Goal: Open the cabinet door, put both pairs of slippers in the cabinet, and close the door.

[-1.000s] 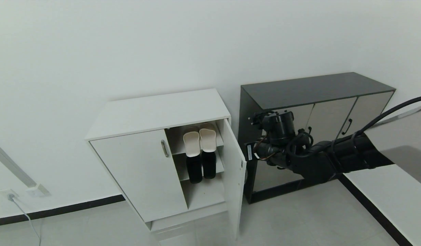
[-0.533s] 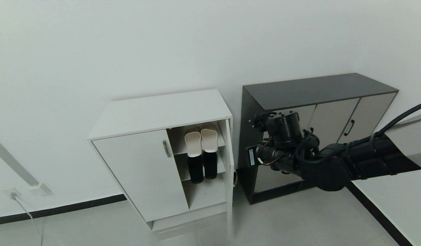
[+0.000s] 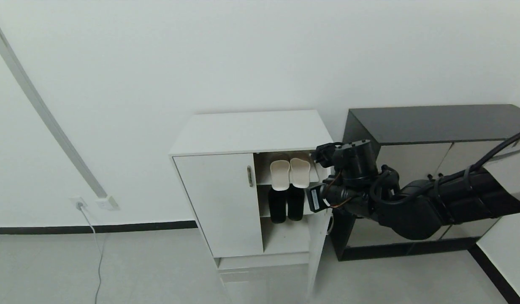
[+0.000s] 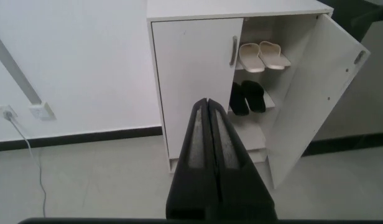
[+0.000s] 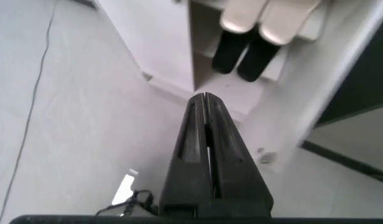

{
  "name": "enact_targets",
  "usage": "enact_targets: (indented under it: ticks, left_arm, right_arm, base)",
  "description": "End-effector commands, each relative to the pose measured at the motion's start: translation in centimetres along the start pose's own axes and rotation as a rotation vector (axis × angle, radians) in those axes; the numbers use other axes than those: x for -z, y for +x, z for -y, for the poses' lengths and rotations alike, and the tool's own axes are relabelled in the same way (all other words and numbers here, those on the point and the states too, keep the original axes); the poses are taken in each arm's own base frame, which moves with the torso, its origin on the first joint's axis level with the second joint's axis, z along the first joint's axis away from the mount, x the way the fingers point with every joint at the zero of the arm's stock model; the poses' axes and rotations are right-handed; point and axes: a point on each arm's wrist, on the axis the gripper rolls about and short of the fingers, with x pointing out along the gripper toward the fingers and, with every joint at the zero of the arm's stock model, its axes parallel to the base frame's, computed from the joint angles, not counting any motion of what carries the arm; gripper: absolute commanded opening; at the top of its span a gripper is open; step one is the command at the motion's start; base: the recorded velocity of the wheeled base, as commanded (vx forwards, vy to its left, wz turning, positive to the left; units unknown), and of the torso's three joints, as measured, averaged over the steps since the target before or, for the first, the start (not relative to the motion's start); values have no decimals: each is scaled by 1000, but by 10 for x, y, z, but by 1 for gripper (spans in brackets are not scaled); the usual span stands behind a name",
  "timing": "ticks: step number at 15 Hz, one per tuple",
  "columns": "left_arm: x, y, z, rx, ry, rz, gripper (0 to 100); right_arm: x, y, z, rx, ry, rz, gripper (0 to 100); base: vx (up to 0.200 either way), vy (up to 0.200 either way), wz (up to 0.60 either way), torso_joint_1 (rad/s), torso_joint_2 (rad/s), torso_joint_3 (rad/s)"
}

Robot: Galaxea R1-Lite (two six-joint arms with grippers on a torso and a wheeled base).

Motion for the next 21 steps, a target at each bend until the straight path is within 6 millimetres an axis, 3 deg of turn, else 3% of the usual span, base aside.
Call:
enact_targets:
  ticks: [1,6,12,17,21]
  left_arm:
    - [0,0,0,0,-1,1,0]
    - [0,0,0,0,-1,1,0]
    - [0,0,0,0,-1,1,0]
    - [0,0,0,0,-1,1,0]
    - [0,0,0,0,-1,1,0]
  right_arm:
    - [-4,-8,5,15,-15,13,0]
    - [10,-18,40,102,-72,-46,0]
    - [37,-4,75,181,-103,-154,0]
    - [56,23,75,175,-114,-205,0]
    - [54,39,65,153,-108,-160,0]
  base:
    - [200,0,0,-2,-2,-2]
    - [120,0,0,-5,-5,3]
    - [0,0,0,0,0,0]
    - [0,0,0,0,0,0]
    - [0,0,0,0,0,0]
